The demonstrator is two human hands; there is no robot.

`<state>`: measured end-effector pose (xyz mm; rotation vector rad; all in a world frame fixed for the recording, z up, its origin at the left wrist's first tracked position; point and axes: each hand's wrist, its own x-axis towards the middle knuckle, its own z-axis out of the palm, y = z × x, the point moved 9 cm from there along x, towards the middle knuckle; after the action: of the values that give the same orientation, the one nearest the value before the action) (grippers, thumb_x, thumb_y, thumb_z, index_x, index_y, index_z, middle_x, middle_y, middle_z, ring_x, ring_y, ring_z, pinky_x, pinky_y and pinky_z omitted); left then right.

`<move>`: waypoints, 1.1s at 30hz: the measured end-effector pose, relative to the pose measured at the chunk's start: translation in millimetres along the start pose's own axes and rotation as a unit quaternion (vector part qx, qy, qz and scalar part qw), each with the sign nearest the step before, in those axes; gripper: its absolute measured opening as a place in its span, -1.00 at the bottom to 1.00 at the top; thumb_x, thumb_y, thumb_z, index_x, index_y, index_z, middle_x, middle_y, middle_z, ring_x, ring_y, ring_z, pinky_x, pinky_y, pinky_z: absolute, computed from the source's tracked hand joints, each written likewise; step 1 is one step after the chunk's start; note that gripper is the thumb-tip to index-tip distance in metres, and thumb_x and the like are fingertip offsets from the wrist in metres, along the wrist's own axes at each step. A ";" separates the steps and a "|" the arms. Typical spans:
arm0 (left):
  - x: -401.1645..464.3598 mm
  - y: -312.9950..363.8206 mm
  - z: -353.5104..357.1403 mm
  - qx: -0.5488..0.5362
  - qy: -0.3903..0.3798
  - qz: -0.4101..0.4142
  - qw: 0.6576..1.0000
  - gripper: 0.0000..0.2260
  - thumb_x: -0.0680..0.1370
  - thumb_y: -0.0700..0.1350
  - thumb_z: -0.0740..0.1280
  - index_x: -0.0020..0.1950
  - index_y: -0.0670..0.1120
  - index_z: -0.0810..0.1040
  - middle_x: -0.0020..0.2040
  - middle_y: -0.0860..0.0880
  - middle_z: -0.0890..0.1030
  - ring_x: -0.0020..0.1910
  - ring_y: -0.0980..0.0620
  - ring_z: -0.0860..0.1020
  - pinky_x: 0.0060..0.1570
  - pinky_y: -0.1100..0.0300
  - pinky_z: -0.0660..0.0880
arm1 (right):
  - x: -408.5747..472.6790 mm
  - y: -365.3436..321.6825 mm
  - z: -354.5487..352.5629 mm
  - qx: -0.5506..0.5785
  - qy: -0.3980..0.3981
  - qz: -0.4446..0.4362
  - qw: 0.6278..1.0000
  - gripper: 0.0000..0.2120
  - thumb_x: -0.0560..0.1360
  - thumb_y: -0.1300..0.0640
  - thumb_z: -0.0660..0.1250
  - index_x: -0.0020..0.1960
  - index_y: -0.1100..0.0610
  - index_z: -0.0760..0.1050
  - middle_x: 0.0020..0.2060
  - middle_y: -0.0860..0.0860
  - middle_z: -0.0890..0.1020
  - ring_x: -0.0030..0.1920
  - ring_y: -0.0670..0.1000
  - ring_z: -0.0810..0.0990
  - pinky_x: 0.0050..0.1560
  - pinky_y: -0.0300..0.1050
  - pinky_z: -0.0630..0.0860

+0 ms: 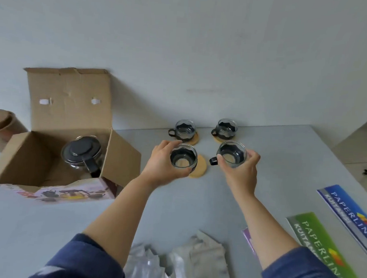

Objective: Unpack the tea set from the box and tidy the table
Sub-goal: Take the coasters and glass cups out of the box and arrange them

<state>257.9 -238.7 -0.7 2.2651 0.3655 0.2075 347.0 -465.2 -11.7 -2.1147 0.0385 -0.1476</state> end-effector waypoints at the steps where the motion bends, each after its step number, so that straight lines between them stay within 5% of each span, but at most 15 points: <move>1: 5.6 -0.7 14.0 -0.004 -0.001 -0.008 1.000 -0.29 0.32 0.03 0.54 0.42 0.00 0.37 0.21 0.09 0.43 0.32 0.02 0.36 0.28 0.21 0.35 | 8.6 12.8 -2.8 -0.008 0.000 0.015 1.000 -0.32 0.31 -0.10 0.52 0.23 0.14 0.25 0.01 -0.06 0.47 0.06 0.15 0.56 -0.08 -0.10 0.44; 8: 40.3 -8.1 67.4 -0.006 -0.014 -0.045 0.999 -0.27 0.35 -0.01 0.52 0.47 -0.01 0.32 0.32 0.07 0.40 0.35 0.03 0.32 0.26 0.27 0.26 | 56.3 56.1 -5.6 -0.048 0.018 0.029 0.998 -0.26 0.24 -0.21 0.52 0.20 0.16 0.28 0.08 0.06 0.59 0.08 0.18 0.58 0.16 0.14 0.48; 18: 47.3 -29.4 79.8 0.040 -0.043 -0.079 0.995 -0.24 0.39 0.05 0.49 0.52 0.03 0.24 0.38 0.08 0.36 0.38 0.00 0.34 0.39 0.04 0.34 | 62.7 80.0 10.8 -0.065 -0.017 0.064 0.996 -0.23 0.22 -0.30 0.48 0.19 0.12 0.26 0.06 0.08 0.61 0.05 0.20 0.59 0.08 0.14 0.53; 23: 42.1 -23.1 75.3 0.035 -0.061 -0.076 0.995 -0.05 0.41 0.11 0.49 0.59 0.10 -0.09 0.52 0.06 0.23 0.51 0.01 0.19 0.47 0.02 0.21 | 64.5 81.1 13.8 -0.039 -0.099 0.096 0.990 0.02 0.19 -0.32 0.50 0.43 0.04 0.08 0.33 0.10 0.46 0.31 0.20 0.46 0.28 0.18 0.43; 28: 24.4 -4.9 9.8 0.035 0.033 -0.034 0.998 -0.17 0.51 0.12 0.38 0.60 0.04 -0.07 0.56 0.08 0.21 0.54 0.05 0.17 0.41 0.17 0.15 | 55.4 31.7 -2.6 -0.101 -0.087 0.022 0.991 -0.01 0.28 -0.24 0.48 0.52 0.08 0.07 0.46 0.08 0.31 0.46 0.17 0.25 0.39 0.19 0.27; 33: -11.5 -9.7 -98.7 0.078 0.189 0.001 0.979 -0.38 0.60 -0.02 0.26 0.58 0.01 0.02 0.46 0.03 0.36 0.31 -0.10 0.45 0.28 0.02 0.37 | 1.6 -60.7 45.8 -0.071 -0.209 -0.081 0.972 -0.37 0.47 0.02 0.38 0.46 0.08 0.22 0.29 0.05 0.48 0.28 0.10 0.47 0.20 -0.03 0.40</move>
<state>218.9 -166.7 56.4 2.3773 0.5948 0.6343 352.2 -394.8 16.6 -2.2507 -0.3853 0.2125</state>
